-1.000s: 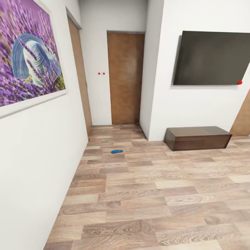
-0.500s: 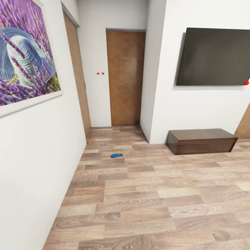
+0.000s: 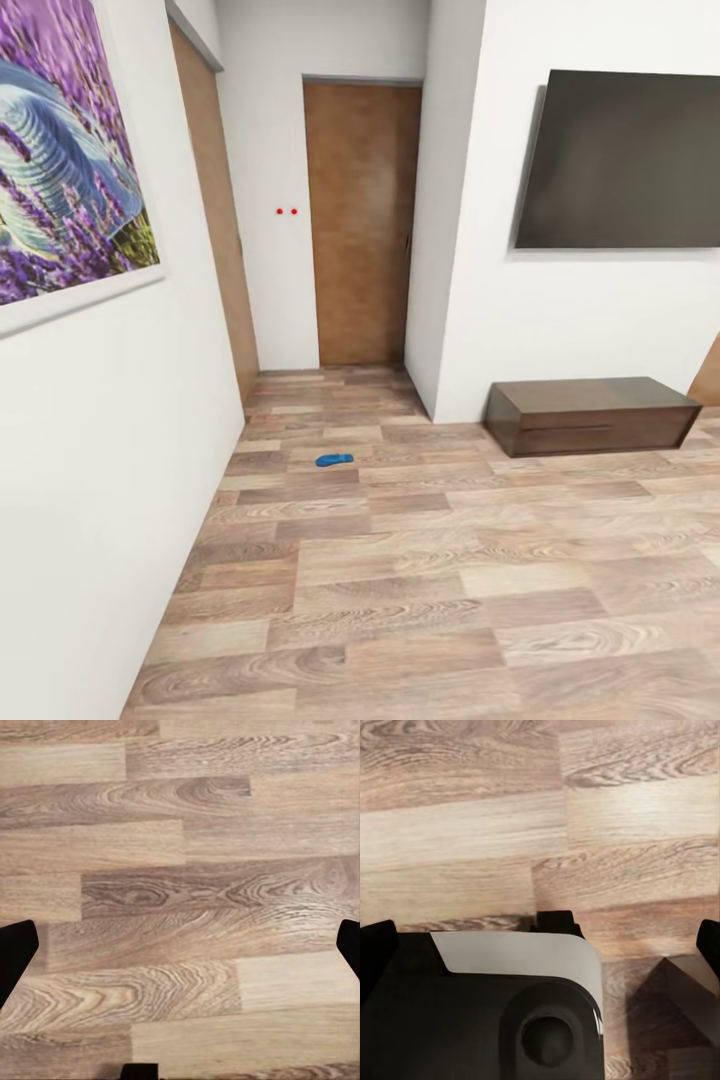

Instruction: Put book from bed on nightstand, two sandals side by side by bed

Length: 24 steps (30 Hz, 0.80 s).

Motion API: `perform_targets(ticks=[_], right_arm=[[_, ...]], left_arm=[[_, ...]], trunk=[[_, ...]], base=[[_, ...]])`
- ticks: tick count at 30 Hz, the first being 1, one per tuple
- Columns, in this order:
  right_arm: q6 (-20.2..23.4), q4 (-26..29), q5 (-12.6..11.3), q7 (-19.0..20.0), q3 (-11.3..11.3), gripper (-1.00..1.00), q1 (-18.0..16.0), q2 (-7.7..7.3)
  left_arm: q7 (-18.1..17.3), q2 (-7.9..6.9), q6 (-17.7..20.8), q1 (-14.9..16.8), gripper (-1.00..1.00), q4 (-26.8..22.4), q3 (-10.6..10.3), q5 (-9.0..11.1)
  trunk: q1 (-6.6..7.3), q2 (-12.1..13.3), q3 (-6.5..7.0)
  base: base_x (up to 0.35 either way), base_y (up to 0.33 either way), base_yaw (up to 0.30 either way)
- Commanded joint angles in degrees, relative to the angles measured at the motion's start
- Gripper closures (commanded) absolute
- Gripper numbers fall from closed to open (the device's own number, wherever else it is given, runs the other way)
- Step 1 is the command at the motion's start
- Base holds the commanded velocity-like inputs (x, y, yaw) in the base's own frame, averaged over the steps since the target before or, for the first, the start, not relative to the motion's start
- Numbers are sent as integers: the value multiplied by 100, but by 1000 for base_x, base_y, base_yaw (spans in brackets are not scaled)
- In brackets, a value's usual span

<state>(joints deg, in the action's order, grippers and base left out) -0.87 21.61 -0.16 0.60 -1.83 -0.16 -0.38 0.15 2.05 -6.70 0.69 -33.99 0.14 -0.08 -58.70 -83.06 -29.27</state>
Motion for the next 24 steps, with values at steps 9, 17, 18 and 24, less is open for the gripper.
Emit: perform_targets(ticks=[9,17,18,24], right_arm=[[-34,-9,-1,6,-19,-100,0,2],[-35,-20,0,6,-19,-100,-1,2],[-35,-21,1,5,-19,-100,0,2],[-36,-31,5,4,-19,-100,-1,2]], left_arm=[[3,5,-33,3,-100,7,4,8],[3,-1,-46,3,-100,7,4,8],[3,-1,-47,3,-100,7,4,8],[3,-3,-50,4,-100,7,11,14]], trunk=[[-3,-2,-5],[-3,-2,-5],[-3,-2,-5],[-3,-2,-5]], base=[[313,-1,0],[281,-117,0],[267,-161,0],[282,-129,0]])
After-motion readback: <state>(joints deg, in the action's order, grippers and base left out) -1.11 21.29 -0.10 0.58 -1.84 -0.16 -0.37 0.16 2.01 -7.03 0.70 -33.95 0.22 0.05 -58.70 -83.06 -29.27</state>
